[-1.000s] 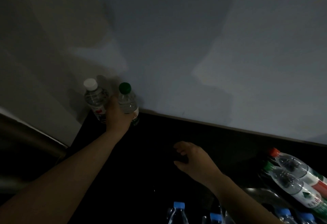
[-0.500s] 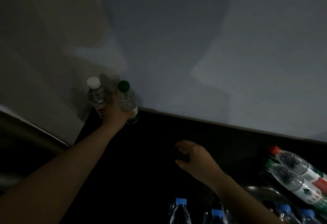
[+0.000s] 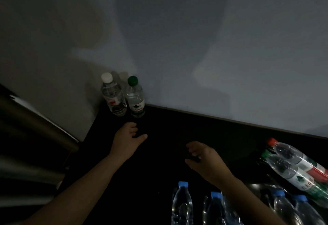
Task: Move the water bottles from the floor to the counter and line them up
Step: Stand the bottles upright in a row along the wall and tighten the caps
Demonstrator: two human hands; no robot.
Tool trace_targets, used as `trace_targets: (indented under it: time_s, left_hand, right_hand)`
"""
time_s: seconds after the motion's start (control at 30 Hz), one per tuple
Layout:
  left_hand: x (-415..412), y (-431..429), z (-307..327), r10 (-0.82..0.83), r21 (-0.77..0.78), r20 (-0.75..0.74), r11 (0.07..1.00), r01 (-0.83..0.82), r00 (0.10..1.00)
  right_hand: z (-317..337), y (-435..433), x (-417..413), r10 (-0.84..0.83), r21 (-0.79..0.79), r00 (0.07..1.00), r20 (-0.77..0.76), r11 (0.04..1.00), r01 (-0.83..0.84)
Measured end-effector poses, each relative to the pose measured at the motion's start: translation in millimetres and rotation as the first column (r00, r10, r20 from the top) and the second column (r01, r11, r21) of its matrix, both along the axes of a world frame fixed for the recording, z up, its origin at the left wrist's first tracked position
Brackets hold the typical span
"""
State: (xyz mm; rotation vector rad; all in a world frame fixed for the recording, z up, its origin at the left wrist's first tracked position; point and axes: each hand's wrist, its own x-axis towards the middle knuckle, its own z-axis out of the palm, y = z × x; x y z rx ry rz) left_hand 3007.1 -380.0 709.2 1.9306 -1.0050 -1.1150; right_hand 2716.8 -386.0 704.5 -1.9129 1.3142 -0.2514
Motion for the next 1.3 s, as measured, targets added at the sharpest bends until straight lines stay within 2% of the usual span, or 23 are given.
trace_targets:
  time_s: [0.2, 0.47, 0.7, 0.83, 0.97, 1.13, 1.3]
  left_hand:
    - [-41.6, 54.6, 17.6, -0.123, 0.027, 0.005, 0.992, 0.122, 0.992]
    - [-103.4, 117.1, 22.4, -0.294, 0.062, 0.018, 0.954, 0.292, 0.956]
    - [-140.3, 147.6, 15.6, -0.39, 0.141, 0.046, 0.914, 0.38, 0.92]
    - [-147.9, 156.4, 4.9, -0.422, 0.183, 0.099, 0.898, 0.401, 0.901]
    - [-147.7, 158.9, -8.3, -0.426, 0.223, 0.152, 0.894, 0.389, 0.892]
    - [-148.8, 159.6, -25.8, -0.43, 0.3, 0.189, 0.881, 0.366, 0.883]
    - [-153.3, 154.7, -34.6, -0.451, 0.372, 0.152, 0.851, 0.372, 0.88]
  right_hand:
    - [18.0, 42.5, -24.2, -0.104, 0.007, 0.994, 0.01, 0.995, 0.104]
    - [35.2, 113.7, -72.2, -0.329, 0.062, 0.944, -0.012, 0.942, 0.329]
    - [22.0, 159.2, -112.8, -0.411, 0.089, 0.911, -0.04, 0.907, 0.413]
    - [-2.1, 170.9, -129.1, -0.432, 0.095, 0.887, -0.16, 0.888, 0.45]
    - [-19.0, 172.3, -132.9, -0.442, 0.028, 0.865, -0.239, 0.887, 0.461]
    - [-32.7, 166.1, -132.7, -0.456, 0.076, 0.851, -0.26, 0.869, 0.489]
    - [-40.9, 153.9, -130.9, -0.483, 0.195, 0.845, -0.23, 0.828, 0.526]
